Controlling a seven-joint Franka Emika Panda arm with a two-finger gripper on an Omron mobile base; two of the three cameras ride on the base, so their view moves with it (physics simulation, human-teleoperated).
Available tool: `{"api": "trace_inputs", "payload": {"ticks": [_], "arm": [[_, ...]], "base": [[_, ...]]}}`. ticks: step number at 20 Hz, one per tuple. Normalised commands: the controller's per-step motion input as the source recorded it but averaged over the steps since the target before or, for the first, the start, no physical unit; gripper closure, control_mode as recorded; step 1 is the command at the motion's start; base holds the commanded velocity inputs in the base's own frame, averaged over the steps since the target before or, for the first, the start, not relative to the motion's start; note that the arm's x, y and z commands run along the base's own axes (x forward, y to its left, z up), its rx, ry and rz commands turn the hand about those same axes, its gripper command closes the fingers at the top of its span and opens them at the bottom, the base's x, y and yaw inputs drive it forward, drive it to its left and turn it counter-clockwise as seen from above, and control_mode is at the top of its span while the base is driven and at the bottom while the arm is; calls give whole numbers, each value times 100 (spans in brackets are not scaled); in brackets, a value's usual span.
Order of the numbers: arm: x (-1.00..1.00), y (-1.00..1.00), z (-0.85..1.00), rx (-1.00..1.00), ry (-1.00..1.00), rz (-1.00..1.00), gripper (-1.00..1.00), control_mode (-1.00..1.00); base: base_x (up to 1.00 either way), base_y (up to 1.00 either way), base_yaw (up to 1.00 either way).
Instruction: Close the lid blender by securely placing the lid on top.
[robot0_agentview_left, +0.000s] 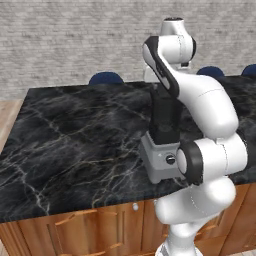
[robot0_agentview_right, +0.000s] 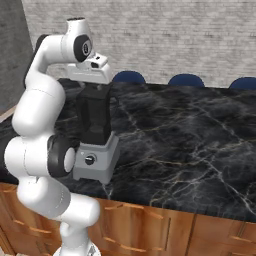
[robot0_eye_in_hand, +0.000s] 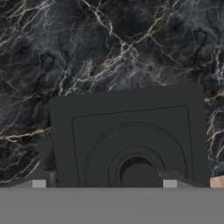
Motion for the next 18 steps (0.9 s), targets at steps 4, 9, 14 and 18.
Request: {"api": "trace_inputs", "payload": {"ticks": [4, 9, 14, 18], "arm": [[-3, 1, -11, 0, 0, -4, 100, -100], [-6, 18, -1, 0, 0, 0, 100, -100], [-36, 14, 0, 0, 0, 0, 100, -100], [-43, 2, 0, 0, 0, 0, 100, -100]], "base": [[0, 0, 0], [0, 0, 0], [0, 0, 0], [0, 0, 0]]}}
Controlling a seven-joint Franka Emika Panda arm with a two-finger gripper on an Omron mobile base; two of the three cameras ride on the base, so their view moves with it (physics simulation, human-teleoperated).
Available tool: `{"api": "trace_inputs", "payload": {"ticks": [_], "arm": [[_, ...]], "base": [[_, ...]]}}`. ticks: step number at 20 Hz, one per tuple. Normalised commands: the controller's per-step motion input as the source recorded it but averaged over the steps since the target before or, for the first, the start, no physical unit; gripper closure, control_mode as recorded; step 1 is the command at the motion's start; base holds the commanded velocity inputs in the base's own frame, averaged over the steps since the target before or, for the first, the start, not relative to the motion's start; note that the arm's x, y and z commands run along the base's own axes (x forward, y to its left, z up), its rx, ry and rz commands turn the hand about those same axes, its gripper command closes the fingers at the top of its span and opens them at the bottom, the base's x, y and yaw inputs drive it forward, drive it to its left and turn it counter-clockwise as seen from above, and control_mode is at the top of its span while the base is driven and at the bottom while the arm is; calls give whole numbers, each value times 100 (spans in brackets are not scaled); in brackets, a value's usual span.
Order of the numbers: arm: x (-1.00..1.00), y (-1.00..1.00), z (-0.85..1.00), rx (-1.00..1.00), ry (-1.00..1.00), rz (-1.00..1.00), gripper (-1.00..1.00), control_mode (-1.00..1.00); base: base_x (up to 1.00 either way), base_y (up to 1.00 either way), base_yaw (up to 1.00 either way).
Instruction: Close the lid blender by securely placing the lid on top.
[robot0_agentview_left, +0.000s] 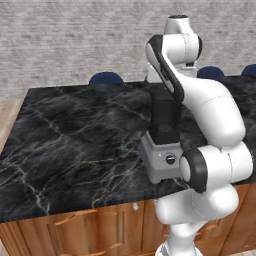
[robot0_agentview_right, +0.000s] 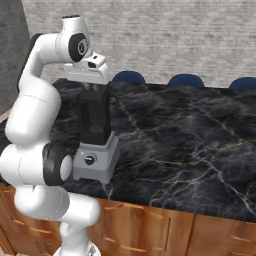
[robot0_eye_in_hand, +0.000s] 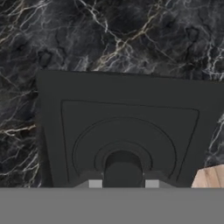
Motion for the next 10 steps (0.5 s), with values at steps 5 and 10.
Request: {"api": "trace_inputs", "payload": {"ticks": [5, 10], "arm": [[-3, 1, 0, 0, 4, 0, 100, -100], [0, 0, 1, 0, 2, 0, 100, -100]], "base": [[0, 0, 0], [0, 0, 0]]}}
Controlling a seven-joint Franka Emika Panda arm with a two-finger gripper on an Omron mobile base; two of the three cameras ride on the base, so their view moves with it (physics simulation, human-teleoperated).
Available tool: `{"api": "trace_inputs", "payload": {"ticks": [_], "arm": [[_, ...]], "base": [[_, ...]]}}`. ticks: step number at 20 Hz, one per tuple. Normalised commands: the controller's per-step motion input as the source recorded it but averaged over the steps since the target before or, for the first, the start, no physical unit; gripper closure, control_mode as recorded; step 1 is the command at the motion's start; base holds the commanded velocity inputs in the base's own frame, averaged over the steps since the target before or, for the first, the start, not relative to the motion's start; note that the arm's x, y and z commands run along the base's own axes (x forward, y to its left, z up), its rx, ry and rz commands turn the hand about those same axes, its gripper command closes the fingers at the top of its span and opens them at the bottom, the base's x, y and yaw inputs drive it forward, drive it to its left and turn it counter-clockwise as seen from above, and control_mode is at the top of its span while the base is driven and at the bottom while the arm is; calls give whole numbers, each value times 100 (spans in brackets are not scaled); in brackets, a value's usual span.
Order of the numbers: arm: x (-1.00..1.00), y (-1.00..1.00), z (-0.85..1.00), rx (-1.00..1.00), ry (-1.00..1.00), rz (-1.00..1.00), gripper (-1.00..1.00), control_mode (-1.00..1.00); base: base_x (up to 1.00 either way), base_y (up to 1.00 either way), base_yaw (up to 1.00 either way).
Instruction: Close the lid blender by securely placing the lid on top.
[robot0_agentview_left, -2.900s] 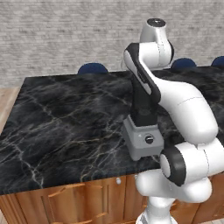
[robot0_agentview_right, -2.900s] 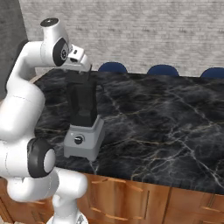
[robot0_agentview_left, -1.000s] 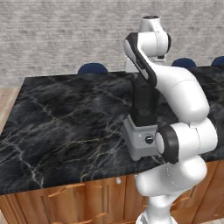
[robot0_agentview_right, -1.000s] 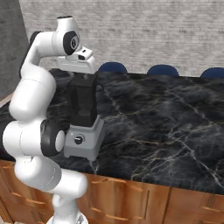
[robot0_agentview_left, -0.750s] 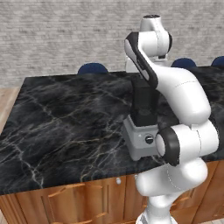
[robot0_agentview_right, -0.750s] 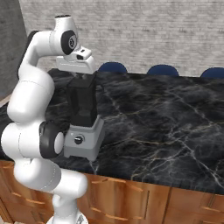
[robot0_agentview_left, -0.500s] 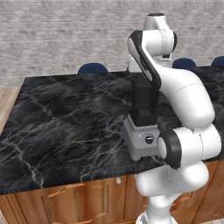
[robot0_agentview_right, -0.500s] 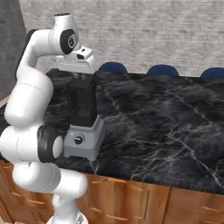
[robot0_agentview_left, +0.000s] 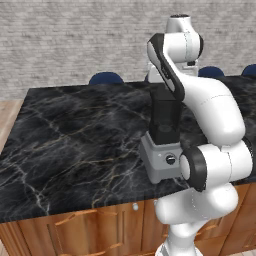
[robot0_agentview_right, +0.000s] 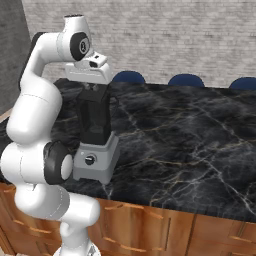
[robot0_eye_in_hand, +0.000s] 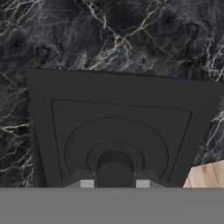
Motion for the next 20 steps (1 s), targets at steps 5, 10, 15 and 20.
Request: {"api": "trace_inputs", "payload": {"ticks": [5, 10, 15, 20], "arm": [[0, 0, 20, 0, 3, 0, 100, -100], [0, 0, 25, 0, 18, 0, 100, -100], [0, 0, 18, 0, 13, 2, 100, -100], [-28, 0, 10, 0, -1, 2, 100, -100]], "base": [[0, 0, 0], [0, 0, 0], [0, 0, 0], [0, 0, 0]]}}
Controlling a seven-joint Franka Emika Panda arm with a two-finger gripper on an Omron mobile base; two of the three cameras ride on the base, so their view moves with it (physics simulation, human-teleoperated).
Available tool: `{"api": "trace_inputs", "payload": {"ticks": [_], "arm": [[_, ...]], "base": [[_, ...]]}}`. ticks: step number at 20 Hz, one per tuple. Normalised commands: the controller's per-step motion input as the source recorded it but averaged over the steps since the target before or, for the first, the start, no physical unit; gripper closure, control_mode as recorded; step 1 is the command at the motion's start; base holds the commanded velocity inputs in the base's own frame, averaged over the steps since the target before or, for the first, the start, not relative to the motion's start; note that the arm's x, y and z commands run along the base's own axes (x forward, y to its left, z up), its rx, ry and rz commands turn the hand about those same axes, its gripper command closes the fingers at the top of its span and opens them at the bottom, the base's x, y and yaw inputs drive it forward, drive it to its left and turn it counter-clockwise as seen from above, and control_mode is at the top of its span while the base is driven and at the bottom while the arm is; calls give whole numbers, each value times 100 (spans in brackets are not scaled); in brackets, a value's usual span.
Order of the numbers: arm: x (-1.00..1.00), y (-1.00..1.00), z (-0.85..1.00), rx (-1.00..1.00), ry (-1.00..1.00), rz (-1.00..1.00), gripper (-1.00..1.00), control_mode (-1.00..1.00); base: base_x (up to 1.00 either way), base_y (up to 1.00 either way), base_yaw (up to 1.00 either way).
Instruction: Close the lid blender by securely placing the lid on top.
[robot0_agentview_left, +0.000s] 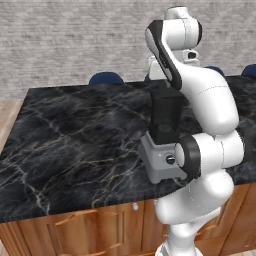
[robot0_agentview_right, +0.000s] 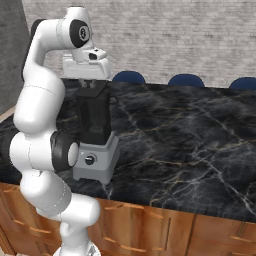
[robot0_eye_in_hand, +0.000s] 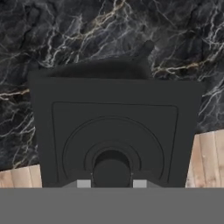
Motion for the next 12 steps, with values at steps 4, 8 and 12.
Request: {"api": "trace_inputs", "payload": {"ticks": [4, 8, 12], "arm": [[-6, 1, 20, 0, 0, 0, 100, -100], [-5, 0, 0, 0, 0, 1, 100, -100], [5, 2, -20, 0, 0, 4, 100, -100]], "base": [[0, 0, 0], [0, 0, 0], [0, 0, 0]]}}
